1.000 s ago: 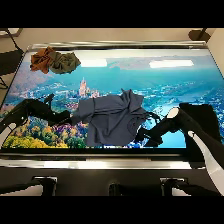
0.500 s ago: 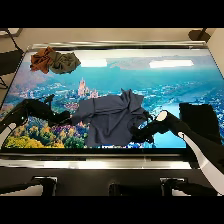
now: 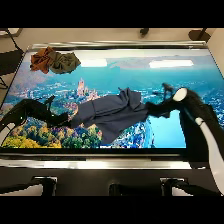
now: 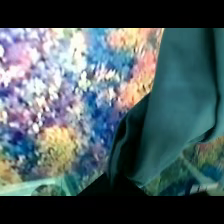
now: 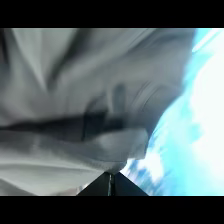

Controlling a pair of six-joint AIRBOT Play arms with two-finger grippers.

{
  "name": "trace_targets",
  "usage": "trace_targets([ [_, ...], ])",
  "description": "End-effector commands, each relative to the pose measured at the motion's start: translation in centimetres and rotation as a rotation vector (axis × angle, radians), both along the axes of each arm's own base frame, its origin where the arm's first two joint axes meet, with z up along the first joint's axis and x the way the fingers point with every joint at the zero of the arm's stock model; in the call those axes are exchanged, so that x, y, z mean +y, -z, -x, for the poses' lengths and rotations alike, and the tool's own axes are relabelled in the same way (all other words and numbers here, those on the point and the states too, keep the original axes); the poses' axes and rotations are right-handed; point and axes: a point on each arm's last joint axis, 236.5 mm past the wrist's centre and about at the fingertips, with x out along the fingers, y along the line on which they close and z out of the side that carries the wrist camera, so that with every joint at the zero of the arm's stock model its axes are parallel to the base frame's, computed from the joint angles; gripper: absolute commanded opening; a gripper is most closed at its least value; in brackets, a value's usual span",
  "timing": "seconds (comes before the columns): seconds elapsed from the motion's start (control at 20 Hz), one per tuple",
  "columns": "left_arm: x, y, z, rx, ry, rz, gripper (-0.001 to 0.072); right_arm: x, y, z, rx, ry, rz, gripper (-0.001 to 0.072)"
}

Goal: Fold the shirts.

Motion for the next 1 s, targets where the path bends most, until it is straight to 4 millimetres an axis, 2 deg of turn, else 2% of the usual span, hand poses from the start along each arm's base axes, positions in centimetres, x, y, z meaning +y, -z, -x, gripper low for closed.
trace_targets([
  [0.0, -0.8, -0.5, 3.6, 0.106, 0.132, 0.043, 0.0028, -8.8, -5.7, -4.4, -0.147, 0.265, 0.029, 0.0036],
  [0.1, -1.7, -0.6, 4.5, 0.121, 0.19, 0.049, 0.0028, -8.7, -5.3, -3.9, -0.111, 0.278, -0.012, 0.0036],
  [0.15, -2.1, -0.5, 4.5, 0.115, 0.202, 0.048, 0.0028, -8.0, -4.7, -3.4, -0.08, 0.258, -0.015, 0.0037],
  [0.2, -2.6, -0.5, 4.4, 0.103, 0.214, 0.043, 0.0028, -7.0, -4.1, -2.7, -0.05, 0.224, -0.015, 0.0096],
  [0.25, -3.0, -0.4, 4.2, 0.091, 0.223, 0.04, 0.0028, -6.1, -3.9, -2.3, -0.032, 0.201, -0.016, 0.0302],
  [0.3, -3.4, -0.4, 4.2, 0.085, 0.234, 0.037, 0.0028, -5.6, -3.9, -2.1, -0.037, 0.16, -0.008, 0.0559],
  [0.35, -3.7, -0.4, 4.2, 0.081, 0.243, 0.035, 0.0028, -5.1, -3.9, -1.5, -0.027, 0.109, -0.011, 0.0674],
  [0.45, -4.0, -0.3, 4.2, 0.078, 0.252, 0.034, 0.0028, -5.1, -3.4, 0.6, 0.04, 0.037, 0.014, 0.0673],
  [0.55, -4.0, -0.3, 4.1, 0.072, 0.25, 0.033, 0.0028, -4.5, -2.1, 4.3, 0.183, -0.041, 0.003, 0.067],
  [0.6, -4.0, -0.3, 4.0, 0.069, 0.248, 0.031, 0.0028, -3.3, -1.1, 6.1, 0.242, -0.08, -0.037, 0.0669],
  [0.75, -4.0, -0.3, 3.7, 0.057, 0.242, 0.029, 0.0028, 1.8, 3.9, 10.9, 0.376, -0.139, -0.141, 0.067],
  [0.85, -4.0, -0.2, 3.7, 0.057, 0.242, 0.029, 0.0028, 5.8, 6.6, 12.0, 0.357, -0.136, -0.195, 0.0671],
  [0.95, -4.0, -0.3, 3.7, 0.058, 0.243, 0.029, 0.0028, 8.1, 7.9, 11.4, 0.296, -0.127, -0.195, 0.0672],
])
